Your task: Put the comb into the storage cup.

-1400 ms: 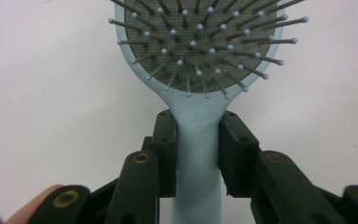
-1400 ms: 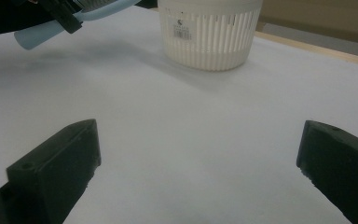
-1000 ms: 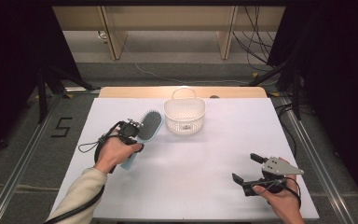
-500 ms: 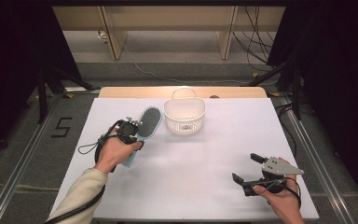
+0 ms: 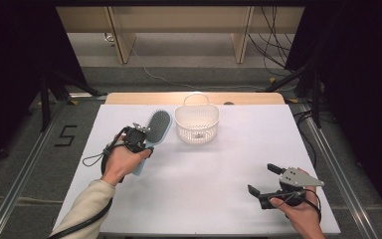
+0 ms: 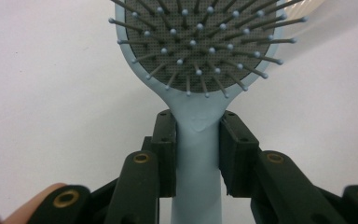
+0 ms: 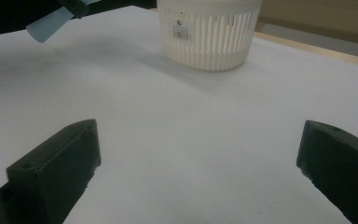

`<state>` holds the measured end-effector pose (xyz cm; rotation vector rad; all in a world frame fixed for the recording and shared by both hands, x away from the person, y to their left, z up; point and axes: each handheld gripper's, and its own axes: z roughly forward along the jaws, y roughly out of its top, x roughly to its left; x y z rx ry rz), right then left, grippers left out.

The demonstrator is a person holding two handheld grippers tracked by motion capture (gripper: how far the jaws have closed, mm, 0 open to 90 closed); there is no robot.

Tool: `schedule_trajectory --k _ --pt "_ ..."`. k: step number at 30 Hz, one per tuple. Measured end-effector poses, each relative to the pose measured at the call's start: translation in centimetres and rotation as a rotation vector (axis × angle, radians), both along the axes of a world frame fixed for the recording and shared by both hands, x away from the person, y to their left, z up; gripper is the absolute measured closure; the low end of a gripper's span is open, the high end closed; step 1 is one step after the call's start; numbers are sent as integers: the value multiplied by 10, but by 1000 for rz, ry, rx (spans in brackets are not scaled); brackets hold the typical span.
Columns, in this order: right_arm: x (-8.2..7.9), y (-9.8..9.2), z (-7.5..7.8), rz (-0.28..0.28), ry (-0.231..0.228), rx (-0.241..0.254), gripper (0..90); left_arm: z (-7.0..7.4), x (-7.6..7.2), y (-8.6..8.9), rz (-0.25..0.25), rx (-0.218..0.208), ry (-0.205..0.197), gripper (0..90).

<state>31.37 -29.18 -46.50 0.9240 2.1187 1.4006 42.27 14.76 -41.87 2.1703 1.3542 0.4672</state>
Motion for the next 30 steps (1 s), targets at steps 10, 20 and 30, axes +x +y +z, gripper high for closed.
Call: schedule_trajectory --k 10,20,30 --pt "0 0 0 0 1 0 3 4 0 1 4 -18 -45 699" --pt "0 0 0 -1 2 0 3 5 -1 0 -4 -30 -71 698" --pt "0 0 0 1 1 1 3 7 -2 0 -8 -40 -98 699"
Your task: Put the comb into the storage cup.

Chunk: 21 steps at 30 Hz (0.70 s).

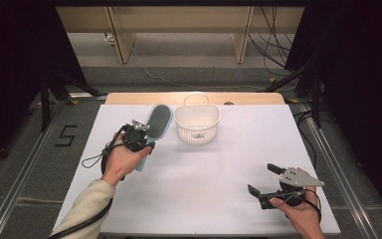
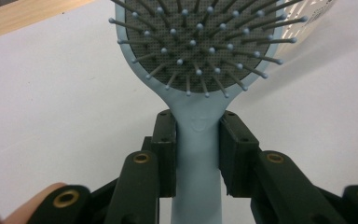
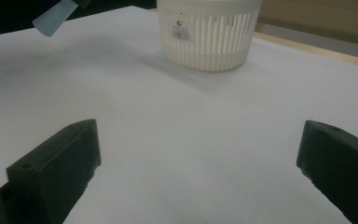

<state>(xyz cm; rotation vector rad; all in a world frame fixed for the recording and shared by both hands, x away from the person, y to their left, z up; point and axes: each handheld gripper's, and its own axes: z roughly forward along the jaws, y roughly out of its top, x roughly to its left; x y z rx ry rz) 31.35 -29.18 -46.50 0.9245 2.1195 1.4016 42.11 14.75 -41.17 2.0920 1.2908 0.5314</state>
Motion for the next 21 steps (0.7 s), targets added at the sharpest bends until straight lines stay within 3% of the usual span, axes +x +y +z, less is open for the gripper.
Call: schedule_trajectory --k 21 --pt "0 0 0 -1 -1 -1 3 4 -1 0 4 -33 -51 699"
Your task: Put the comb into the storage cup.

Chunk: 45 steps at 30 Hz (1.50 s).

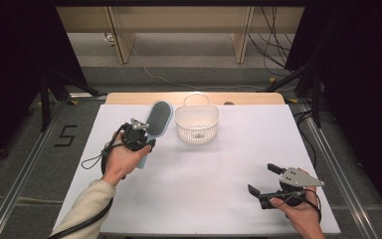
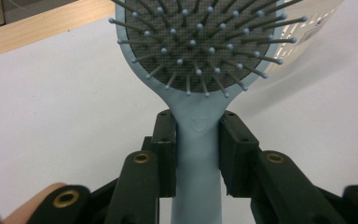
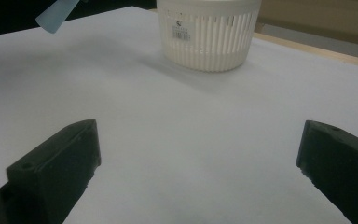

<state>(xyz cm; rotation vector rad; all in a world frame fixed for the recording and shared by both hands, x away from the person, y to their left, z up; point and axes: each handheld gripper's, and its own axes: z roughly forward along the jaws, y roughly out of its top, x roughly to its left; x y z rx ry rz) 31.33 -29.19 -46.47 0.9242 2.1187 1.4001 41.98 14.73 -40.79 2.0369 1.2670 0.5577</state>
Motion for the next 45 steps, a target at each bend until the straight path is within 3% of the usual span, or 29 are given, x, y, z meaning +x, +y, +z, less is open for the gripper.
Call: schedule_trajectory --k 21,45 --pt "0 0 0 1 -3 0 2 2 -1 0 -9 -18 -28 699" --pt "0 0 0 0 -4 -1 2 5 -2 1 -9 -33 -102 699"
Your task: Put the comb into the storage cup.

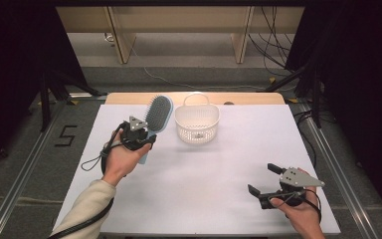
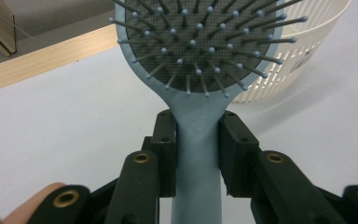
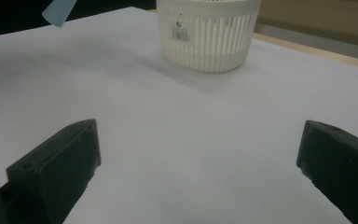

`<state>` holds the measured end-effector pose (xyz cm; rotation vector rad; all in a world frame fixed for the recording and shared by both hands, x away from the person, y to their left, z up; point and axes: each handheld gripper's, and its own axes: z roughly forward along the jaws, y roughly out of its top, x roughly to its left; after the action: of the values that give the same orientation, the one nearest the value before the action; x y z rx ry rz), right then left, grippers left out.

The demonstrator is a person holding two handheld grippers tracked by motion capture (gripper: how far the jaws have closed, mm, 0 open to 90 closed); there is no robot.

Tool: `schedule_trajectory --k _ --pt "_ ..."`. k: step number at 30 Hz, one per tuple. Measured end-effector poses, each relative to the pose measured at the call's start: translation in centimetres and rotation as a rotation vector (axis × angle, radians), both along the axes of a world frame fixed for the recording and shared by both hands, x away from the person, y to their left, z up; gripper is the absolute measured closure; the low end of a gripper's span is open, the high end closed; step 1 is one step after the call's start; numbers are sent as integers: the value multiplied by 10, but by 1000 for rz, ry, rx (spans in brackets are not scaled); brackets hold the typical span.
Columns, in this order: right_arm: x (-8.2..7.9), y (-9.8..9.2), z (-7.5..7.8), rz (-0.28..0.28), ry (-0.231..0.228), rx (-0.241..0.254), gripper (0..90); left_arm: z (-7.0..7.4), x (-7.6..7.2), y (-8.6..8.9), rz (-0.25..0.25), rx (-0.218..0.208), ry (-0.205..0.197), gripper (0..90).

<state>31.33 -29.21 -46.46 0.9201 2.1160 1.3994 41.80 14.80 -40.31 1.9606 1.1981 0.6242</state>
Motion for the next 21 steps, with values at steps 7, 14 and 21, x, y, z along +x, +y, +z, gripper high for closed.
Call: schedule_trajectory --k 7,14,21 --pt "0 0 0 0 -1 -1 2 0 0 1 2 -3 -22 699" --pt "0 0 0 -1 1 2 2 0 0 2 1 -17 -37 698" --pt "0 0 0 -2 2 1 2 0 1 2 1 -34 -49 699"
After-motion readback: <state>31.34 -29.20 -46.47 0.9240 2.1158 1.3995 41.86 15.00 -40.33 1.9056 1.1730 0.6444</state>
